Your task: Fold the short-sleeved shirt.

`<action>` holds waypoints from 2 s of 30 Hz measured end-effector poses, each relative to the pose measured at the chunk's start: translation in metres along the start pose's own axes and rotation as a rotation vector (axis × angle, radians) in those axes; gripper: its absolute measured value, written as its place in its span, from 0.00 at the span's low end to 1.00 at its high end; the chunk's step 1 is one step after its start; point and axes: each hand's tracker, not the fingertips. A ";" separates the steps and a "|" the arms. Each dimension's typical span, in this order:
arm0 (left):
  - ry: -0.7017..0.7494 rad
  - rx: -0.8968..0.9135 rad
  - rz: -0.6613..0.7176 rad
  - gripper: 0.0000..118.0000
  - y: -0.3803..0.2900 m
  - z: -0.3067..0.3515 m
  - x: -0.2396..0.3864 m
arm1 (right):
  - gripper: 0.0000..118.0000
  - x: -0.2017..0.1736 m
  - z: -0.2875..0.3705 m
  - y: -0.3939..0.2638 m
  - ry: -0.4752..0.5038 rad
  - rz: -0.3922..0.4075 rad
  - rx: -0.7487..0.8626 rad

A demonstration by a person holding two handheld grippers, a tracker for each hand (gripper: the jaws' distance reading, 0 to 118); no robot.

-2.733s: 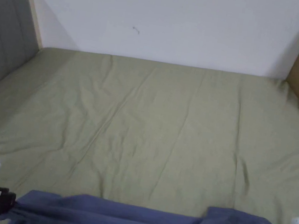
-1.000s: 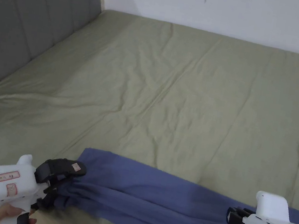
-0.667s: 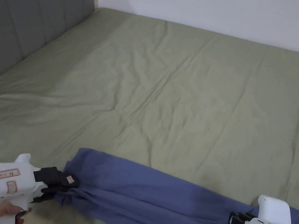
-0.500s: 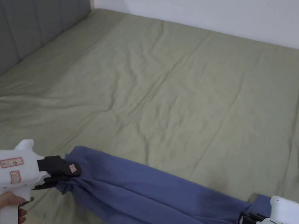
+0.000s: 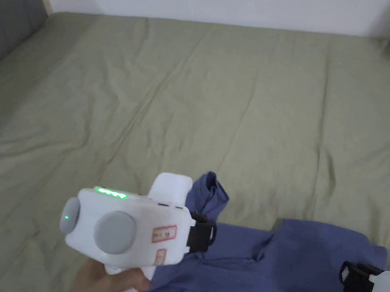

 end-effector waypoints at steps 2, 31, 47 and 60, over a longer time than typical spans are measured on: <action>-0.002 -0.028 -0.022 0.06 -0.010 -0.029 0.011 | 0.02 0.008 0.003 -0.004 -0.013 -0.012 -0.001; -0.012 -0.188 0.117 0.00 -0.041 -0.104 0.026 | 0.02 0.025 0.015 -0.008 -0.008 -0.044 0.018; -0.177 0.030 0.281 0.00 -0.041 0.001 -0.043 | 0.02 0.012 0.021 -0.001 -0.026 -0.003 0.013; -0.222 0.049 0.636 0.85 -0.094 0.005 -0.177 | 0.02 -0.036 0.002 0.003 -0.014 0.122 -0.042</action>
